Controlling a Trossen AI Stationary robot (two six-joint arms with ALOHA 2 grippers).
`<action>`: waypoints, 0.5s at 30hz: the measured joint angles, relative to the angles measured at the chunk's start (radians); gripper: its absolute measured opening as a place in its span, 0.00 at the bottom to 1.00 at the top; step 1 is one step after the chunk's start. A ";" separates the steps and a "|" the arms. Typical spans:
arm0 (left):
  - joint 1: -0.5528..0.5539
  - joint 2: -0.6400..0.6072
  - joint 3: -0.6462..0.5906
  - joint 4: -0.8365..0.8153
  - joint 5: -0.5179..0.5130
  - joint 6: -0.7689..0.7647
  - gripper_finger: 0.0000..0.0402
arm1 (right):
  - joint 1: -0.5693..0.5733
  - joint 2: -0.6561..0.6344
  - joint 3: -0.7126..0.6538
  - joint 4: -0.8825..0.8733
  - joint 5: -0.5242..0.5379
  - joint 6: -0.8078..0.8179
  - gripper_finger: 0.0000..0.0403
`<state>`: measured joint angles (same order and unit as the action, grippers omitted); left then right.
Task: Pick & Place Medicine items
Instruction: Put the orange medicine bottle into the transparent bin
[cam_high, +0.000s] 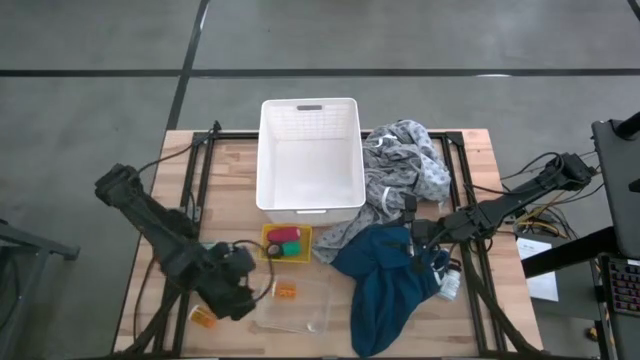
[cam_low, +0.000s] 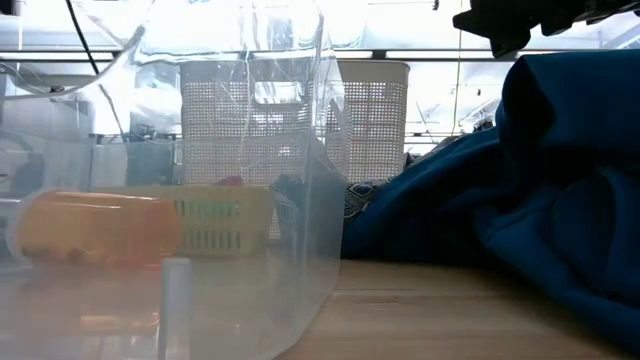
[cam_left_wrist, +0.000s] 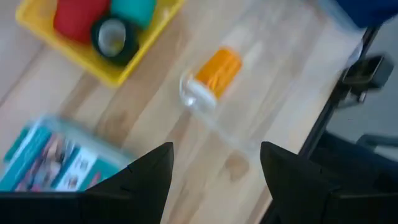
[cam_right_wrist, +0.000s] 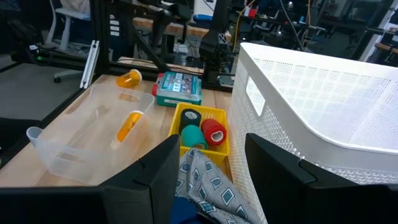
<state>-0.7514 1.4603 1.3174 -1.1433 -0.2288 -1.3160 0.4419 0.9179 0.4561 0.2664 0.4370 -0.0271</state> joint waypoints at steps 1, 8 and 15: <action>-0.021 -0.003 0.000 -0.008 0.000 -0.019 0.61 | 0.000 0.000 0.000 0.000 0.000 0.000 0.45; -0.153 -0.005 -0.002 -0.001 0.003 0.056 0.61 | 0.000 0.000 0.000 0.000 0.000 0.000 0.45; -0.236 -0.004 -0.045 0.028 0.004 0.257 0.61 | 0.000 0.000 0.000 0.000 0.000 0.000 0.44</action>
<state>-0.9879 1.4559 1.2725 -1.1156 -0.2249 -1.0592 0.4419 0.9180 0.4561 0.2665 0.4373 -0.0269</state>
